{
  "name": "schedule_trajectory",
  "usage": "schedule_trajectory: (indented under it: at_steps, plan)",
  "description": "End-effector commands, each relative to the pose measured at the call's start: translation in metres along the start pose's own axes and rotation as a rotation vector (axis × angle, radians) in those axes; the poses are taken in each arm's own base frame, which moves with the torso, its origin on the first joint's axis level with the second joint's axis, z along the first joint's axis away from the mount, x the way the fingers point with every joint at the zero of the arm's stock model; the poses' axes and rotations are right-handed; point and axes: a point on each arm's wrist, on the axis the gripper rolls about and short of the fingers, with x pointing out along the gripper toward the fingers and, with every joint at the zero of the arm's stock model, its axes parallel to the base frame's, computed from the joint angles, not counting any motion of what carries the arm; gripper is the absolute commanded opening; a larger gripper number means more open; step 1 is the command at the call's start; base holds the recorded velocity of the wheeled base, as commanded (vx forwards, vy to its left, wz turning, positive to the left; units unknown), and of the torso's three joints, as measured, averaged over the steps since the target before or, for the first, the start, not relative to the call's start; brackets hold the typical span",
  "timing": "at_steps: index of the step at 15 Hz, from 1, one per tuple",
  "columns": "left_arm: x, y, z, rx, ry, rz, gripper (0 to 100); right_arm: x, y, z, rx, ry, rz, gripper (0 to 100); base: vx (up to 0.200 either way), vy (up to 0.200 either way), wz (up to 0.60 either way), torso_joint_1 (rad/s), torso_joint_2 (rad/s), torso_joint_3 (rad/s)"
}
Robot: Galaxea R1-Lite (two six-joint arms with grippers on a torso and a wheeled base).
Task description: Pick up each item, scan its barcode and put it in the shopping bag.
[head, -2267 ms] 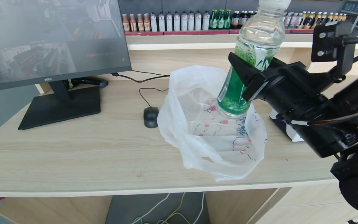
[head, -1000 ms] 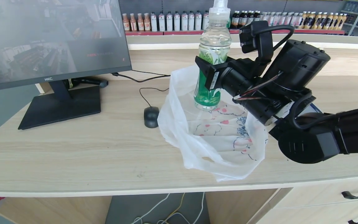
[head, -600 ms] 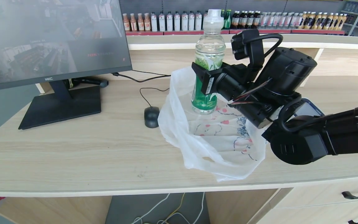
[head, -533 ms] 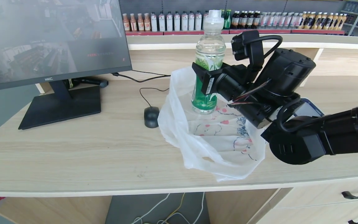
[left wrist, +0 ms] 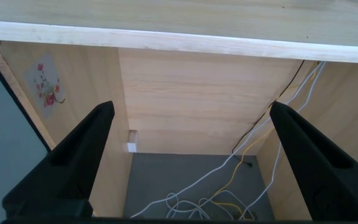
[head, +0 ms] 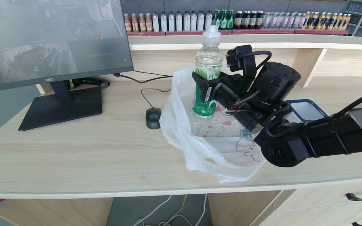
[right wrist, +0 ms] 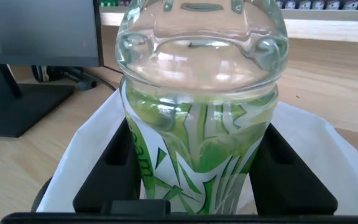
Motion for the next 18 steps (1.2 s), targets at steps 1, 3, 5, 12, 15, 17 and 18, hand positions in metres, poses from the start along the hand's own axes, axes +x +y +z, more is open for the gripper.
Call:
schedule_trajectory:
  at_steps: [1,3,5,12,15,17,18]
  plan:
    - [0.0,0.0,0.0,0.0,-0.001,0.001,100,0.002,0.0,-0.009,-0.002,0.017,0.002,0,0.0,0.0,0.0,0.0,0.0,0.0]
    - [0.0,0.0,0.0,0.0,-0.001,0.001,100,0.002,0.001,-0.013,-0.003,0.026,0.003,0,0.0,0.0,0.0,0.0,0.0,0.0]
    - [0.0,0.0,0.0,0.0,-0.001,0.001,100,0.002,0.001,-0.018,-0.004,0.041,0.003,0,0.0,0.0,0.0,0.0,0.0,0.0]
    - [0.0,0.0,0.0,0.0,-0.001,0.001,100,-0.003,0.003,-0.031,-0.007,0.078,0.009,0,0.0,0.0,0.0,0.0,0.0,0.0]
    - [0.0,0.0,0.0,0.0,-0.001,0.001,100,-0.005,0.003,-0.033,-0.007,0.075,0.009,0,0.0,0.0,0.0,0.0,0.0,0.0]
    - [0.0,0.0,0.0,0.0,-0.001,0.001,100,-0.004,0.003,-0.032,-0.007,0.074,0.012,0,0.0,0.0,0.0,0.0,0.0,0.0]
    - [0.0,0.0,0.0,0.0,-0.001,0.001,100,-0.005,0.003,-0.032,-0.007,0.076,0.012,0,0.0,0.0,0.0,0.0,0.0,0.0]
